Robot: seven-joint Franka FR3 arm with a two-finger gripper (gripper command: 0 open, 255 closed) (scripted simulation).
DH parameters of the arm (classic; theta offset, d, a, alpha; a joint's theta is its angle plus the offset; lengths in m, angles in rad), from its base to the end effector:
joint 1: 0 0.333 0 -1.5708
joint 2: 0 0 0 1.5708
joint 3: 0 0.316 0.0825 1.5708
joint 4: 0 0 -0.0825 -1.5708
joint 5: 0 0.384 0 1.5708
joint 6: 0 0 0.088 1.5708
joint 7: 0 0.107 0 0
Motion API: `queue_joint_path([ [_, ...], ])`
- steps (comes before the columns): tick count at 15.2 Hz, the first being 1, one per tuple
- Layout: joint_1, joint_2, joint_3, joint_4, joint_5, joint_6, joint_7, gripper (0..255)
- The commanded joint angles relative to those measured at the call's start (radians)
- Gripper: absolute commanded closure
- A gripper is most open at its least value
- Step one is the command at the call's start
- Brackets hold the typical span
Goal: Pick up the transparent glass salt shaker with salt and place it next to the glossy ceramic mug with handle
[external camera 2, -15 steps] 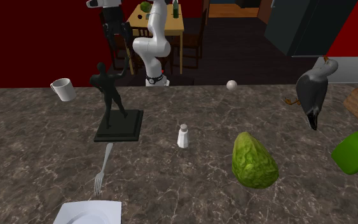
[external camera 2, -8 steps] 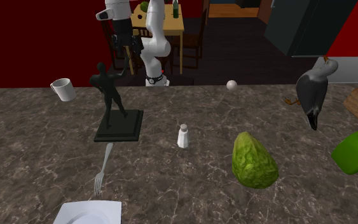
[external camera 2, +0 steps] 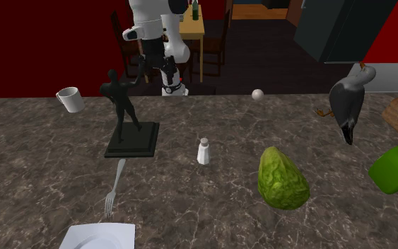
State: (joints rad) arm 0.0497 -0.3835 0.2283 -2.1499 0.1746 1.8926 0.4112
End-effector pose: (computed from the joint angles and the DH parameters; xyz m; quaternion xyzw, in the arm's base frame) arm 0.4302 0.1489 0.5632 -0.9929 0.0945 -0.0421 0.0592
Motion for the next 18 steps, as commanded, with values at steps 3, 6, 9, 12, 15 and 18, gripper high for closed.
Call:
queue_joint_path([
  [3,0.013,0.132,0.064,0.072,-0.023,0.052,0.078,0],
  [6,0.025,0.239,0.107,0.147,-0.057,0.075,0.142,0],
  [9,0.043,0.352,0.142,0.233,-0.103,0.089,0.209,0],
  [12,0.070,0.471,0.168,0.332,-0.157,0.091,0.275,0],
  [15,0.109,0.595,0.182,0.446,-0.216,0.081,0.338,0],
  [18,0.158,0.724,0.185,0.579,-0.272,0.056,0.392,0],
])
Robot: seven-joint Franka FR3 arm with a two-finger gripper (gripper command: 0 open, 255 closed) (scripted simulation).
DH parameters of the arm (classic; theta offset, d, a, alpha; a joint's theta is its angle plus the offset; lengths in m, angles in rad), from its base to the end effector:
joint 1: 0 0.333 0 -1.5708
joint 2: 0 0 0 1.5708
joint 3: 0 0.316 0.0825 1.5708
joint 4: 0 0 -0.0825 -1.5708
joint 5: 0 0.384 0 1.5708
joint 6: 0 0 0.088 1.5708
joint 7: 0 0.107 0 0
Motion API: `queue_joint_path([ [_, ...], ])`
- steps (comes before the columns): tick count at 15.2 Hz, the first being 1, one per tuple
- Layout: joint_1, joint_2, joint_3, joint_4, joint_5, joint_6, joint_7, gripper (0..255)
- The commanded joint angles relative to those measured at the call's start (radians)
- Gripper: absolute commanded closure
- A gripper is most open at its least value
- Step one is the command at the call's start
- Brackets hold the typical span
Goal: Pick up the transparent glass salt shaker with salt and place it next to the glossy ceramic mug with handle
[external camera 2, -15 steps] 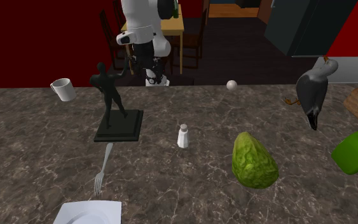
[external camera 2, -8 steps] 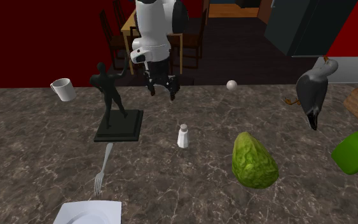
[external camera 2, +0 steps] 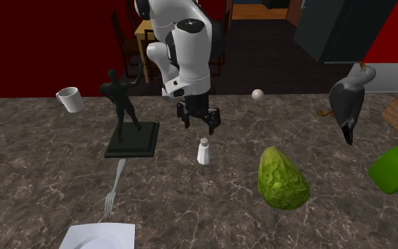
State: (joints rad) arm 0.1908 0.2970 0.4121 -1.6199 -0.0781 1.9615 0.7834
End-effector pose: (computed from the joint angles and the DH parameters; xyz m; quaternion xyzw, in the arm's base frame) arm 0.5533 0.3423 0.4694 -0.9954 0.0865 -0.0130 0.0391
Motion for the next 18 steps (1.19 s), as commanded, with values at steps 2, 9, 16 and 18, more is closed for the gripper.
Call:
queue_joint_path([
  [2,0.035,0.085,-0.002,0.082,-0.035,-0.011,0.034,0],
  [9,0.039,0.111,-0.007,0.030,-0.048,0.065,0.042,0],
  [16,0.039,0.111,-0.007,0.030,-0.048,0.065,0.041,0],
  [18,0.039,0.111,-0.007,0.030,-0.048,0.065,0.041,255],
])
